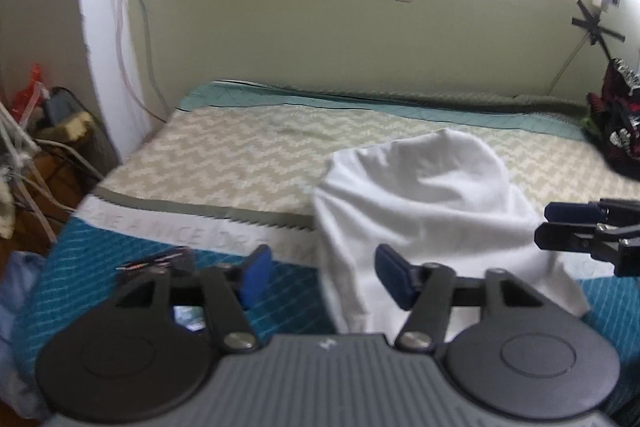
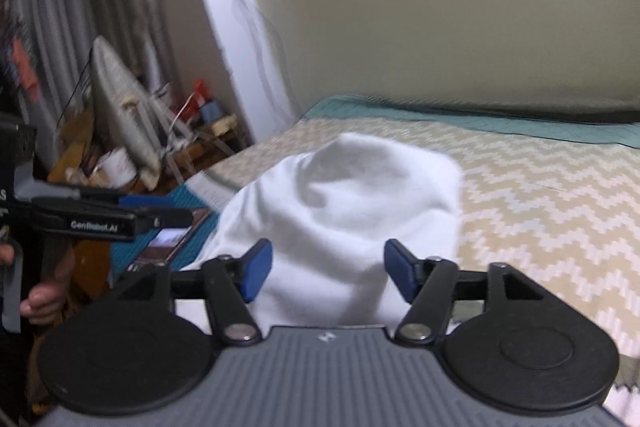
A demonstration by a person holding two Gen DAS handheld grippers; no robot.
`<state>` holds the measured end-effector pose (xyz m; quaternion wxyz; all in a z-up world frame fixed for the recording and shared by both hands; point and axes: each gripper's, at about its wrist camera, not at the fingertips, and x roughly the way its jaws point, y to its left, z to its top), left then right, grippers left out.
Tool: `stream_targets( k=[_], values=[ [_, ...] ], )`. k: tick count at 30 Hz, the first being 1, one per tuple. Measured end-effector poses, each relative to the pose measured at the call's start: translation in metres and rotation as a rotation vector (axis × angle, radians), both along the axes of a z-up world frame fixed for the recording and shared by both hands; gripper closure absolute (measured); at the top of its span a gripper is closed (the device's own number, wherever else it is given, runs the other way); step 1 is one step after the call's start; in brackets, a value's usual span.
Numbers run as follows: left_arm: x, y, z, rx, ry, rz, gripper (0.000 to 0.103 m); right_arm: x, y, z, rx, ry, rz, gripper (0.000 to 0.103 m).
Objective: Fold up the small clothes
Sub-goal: 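Grasp the folded white bundle with the right gripper while the left gripper grasps it too, then lift the white bundle with both grippers and carry it onto the patterned sweater pile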
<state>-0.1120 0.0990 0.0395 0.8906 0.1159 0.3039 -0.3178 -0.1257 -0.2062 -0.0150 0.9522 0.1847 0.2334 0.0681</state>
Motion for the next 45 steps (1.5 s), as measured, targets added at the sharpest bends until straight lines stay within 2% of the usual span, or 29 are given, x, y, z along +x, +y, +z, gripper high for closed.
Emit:
stream_targets(
  k=[1, 2, 3, 9, 15, 18, 20, 21, 22, 24, 25, 27, 28, 32, 36, 39, 42, 45],
  values=[
    [0.004, -0.004, -0.003, -0.006, 0.018, -0.004, 0.028, -0.002, -0.004, -0.002, 0.011, 0.006, -0.018, 0.036],
    [0.009, -0.010, -0.008, -0.012, 0.032, -0.001, 0.015, -0.003, -0.010, -0.005, 0.025, 0.018, -0.037, 0.035],
    [0.012, -0.014, -0.012, -0.018, 0.039, -0.001, 0.012, -0.005, -0.015, -0.008, 0.041, 0.030, -0.051, 0.035],
    [0.034, -0.028, -0.036, -0.055, 0.157, -0.016, 0.006, -0.005, -0.033, -0.026, 0.126, 0.091, -0.088, 0.032],
    [0.046, -0.038, -0.053, -0.096, 0.252, -0.064, 0.005, 0.031, -0.023, -0.036, 0.135, 0.129, -0.036, 0.031],
    [0.048, -0.041, -0.058, -0.122, 0.237, -0.076, 0.001, 0.052, -0.010, -0.035, 0.102, 0.126, -0.003, 0.025],
    [0.047, -0.046, -0.059, -0.114, 0.223, -0.065, 0.002, 0.060, -0.007, -0.033, 0.073, 0.128, -0.004, 0.032],
    [0.045, -0.050, -0.060, -0.111, 0.214, -0.065, 0.007, 0.060, -0.006, -0.032, 0.064, 0.127, -0.003, 0.043],
    [0.042, -0.056, -0.059, -0.108, 0.201, -0.066, 0.012, 0.057, -0.008, -0.032, 0.056, 0.119, -0.015, 0.066],
    [0.036, -0.063, -0.055, -0.105, 0.193, -0.076, 0.027, 0.049, -0.012, -0.029, 0.050, 0.099, -0.048, 0.082],
    [0.032, -0.070, -0.053, -0.100, 0.188, -0.082, 0.030, 0.043, -0.016, -0.029, 0.062, 0.089, -0.065, 0.088],
    [0.024, -0.083, -0.048, -0.101, 0.173, -0.113, 0.041, 0.029, -0.020, -0.026, 0.060, 0.062, -0.104, 0.092],
    [0.019, -0.091, -0.045, -0.103, 0.171, -0.131, 0.042, 0.021, -0.022, -0.024, 0.053, 0.046, -0.122, 0.093],
    [0.003, -0.127, -0.043, -0.119, 0.204, -0.236, 0.045, -0.013, -0.037, -0.014, -0.015, 0.004, -0.218, 0.093],
    [-0.017, -0.161, -0.045, -0.104, 0.205, -0.331, 0.043, -0.049, -0.068, -0.012, 0.016, 0.009, -0.309, 0.091],
    [-0.027, -0.175, -0.049, -0.045, 0.137, -0.343, 0.038, -0.066, -0.085, -0.026, 0.085, 0.035, -0.332, 0.080],
    [-0.031, -0.171, -0.050, -0.017, 0.114, -0.346, 0.031, -0.073, -0.095, -0.039, 0.153, 0.044, -0.346, 0.052],
    [-0.023, -0.161, -0.045, -0.012, 0.132, -0.321, 0.021, -0.071, -0.100, -0.043, 0.188, 0.047, -0.332, 0.048]
  ],
)
